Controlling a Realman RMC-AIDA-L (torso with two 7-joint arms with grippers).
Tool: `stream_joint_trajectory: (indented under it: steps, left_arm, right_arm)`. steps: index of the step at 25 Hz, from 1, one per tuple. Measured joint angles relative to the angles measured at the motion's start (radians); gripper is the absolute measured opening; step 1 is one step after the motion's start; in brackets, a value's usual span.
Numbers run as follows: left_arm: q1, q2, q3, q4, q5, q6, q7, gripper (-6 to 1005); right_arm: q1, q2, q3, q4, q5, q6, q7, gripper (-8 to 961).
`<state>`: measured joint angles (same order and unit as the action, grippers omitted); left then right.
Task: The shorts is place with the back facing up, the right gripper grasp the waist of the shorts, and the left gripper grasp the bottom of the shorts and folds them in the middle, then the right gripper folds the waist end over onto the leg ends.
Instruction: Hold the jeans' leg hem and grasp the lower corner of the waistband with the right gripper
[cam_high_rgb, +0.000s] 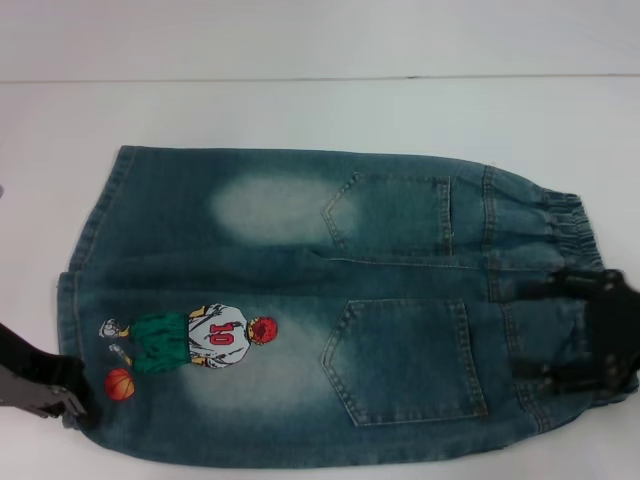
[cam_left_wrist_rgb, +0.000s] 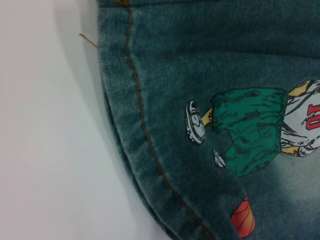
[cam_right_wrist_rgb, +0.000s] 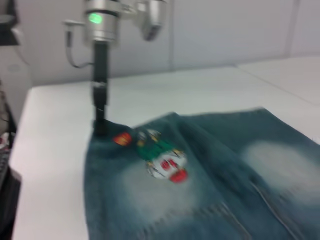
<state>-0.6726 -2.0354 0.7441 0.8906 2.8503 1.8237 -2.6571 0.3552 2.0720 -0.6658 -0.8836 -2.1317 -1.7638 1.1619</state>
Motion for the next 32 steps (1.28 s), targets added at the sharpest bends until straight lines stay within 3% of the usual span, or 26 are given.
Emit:
stream_joint_trajectory:
  steps: [6,10,12,17,32]
  left_arm:
    - [-0.016,0.001,0.012,0.003,0.005,0.016,0.000,104]
    - [-0.033,0.005,0.016,0.003,0.006,0.019,0.008,104]
    - [-0.037,0.005,0.017,0.004,0.006,0.020,0.011,103]
    - [-0.045,0.006,0.018,0.005,0.006,0.022,0.016,103]
    - [-0.060,0.007,0.017,0.009,0.006,0.028,0.017,102]
  right_arm:
    - [-0.009,-0.003,0.037,-0.321,-0.202,-0.090,0.313,874]
    - [0.037,-0.012,0.041,-0.422,-0.369,-0.184,0.437,873]
    - [0.074,-0.015,0.038,-0.427,-0.484,-0.213,0.487,872]
    - [0.087,-0.001,0.033,-0.420,-0.561,-0.202,0.499,870]
    - [0.093,-0.006,-0.003,-0.236,-0.574,-0.082,0.472,865]
